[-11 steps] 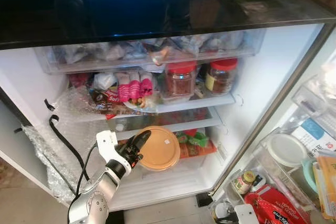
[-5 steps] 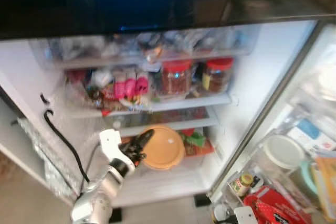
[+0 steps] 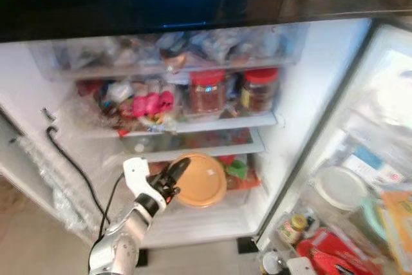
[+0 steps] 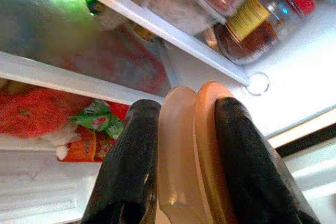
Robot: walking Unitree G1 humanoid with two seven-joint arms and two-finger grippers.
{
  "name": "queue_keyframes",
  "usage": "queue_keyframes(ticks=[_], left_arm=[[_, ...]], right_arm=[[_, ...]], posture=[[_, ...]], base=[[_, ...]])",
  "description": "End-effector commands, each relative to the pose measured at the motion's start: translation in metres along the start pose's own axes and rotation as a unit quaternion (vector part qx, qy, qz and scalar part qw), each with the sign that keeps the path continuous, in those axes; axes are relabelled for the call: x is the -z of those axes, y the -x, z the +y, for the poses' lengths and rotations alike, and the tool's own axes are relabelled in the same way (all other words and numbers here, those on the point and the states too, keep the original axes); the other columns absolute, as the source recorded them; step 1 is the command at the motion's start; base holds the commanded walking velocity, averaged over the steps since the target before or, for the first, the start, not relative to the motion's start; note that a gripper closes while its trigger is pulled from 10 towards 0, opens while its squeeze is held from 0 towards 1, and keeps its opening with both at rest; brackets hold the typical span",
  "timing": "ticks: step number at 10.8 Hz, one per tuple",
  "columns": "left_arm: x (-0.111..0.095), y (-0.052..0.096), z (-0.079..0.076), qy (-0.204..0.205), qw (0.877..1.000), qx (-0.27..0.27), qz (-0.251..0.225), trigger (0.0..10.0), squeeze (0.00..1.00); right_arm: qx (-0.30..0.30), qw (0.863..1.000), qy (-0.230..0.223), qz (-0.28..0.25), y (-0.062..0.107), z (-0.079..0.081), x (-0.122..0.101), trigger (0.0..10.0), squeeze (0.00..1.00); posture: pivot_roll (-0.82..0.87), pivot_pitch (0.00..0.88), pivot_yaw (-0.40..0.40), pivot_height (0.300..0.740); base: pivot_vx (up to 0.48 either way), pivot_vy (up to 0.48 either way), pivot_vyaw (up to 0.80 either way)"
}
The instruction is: Restocking fridge
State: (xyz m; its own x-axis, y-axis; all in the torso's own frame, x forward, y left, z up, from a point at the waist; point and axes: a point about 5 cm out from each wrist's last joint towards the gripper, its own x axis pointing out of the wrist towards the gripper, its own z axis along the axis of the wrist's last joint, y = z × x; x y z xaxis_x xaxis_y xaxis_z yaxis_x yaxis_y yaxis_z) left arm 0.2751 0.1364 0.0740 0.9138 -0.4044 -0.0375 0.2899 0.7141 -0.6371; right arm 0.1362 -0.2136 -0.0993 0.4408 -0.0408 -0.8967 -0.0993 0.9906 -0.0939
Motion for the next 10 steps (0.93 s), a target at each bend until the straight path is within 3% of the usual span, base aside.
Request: queue_keyframes(ticks=[1,4,5,6,8,10], left_arm=[[-0.002,0.000,0.001,0.000,1.000,0.001,-0.001,10.0,0.00],[0.002,0.002,-0.007,0.036,0.999,0.039,0.010,10.0,0.00],[0.001,0.005,-0.013,0.074,0.995,0.066,0.004,10.0,0.00],[0.000,0.006,-0.009,0.083,0.995,0.061,0.001,10.0,0.00],[0.000,0.010,-0.002,0.037,0.998,0.047,0.016,10.0,0.00],[-0.002,0.011,0.002,0.036,0.998,0.042,0.018,10.0,0.00]], right_arm=[[0.014,1.000,0.000,-0.022,-0.001,-0.006,-0.012,10.0,0.00],[0.014,1.000,-0.002,-0.023,-0.001,-0.006,-0.012,10.0,0.00],[0.014,1.000,-0.003,-0.023,0.000,-0.006,-0.012,10.0,0.00],[0.014,1.000,-0.002,-0.023,-0.001,-0.006,-0.012,10.0,0.00],[0.013,1.000,-0.002,-0.024,0.000,-0.006,-0.012,10.0,0.00],[0.013,1.000,-0.003,-0.025,-0.001,-0.006,-0.013,10.0,0.00]], posture=[[-0.10,0.000,-0.037,0.740],[-0.10,0.000,-0.037,0.740],[-0.10,0.000,-0.037,0.740],[-0.10,0.000,-0.039,0.740],[-0.10,0.000,-0.042,0.740],[-0.10,0.000,-0.039,0.740]], base=[[0.000,0.000,0.00],[0.000,0.000,0.00],[0.000,0.000,0.00],[0.000,0.000,0.00],[0.000,0.000,0.00],[0.000,0.000,0.00]])
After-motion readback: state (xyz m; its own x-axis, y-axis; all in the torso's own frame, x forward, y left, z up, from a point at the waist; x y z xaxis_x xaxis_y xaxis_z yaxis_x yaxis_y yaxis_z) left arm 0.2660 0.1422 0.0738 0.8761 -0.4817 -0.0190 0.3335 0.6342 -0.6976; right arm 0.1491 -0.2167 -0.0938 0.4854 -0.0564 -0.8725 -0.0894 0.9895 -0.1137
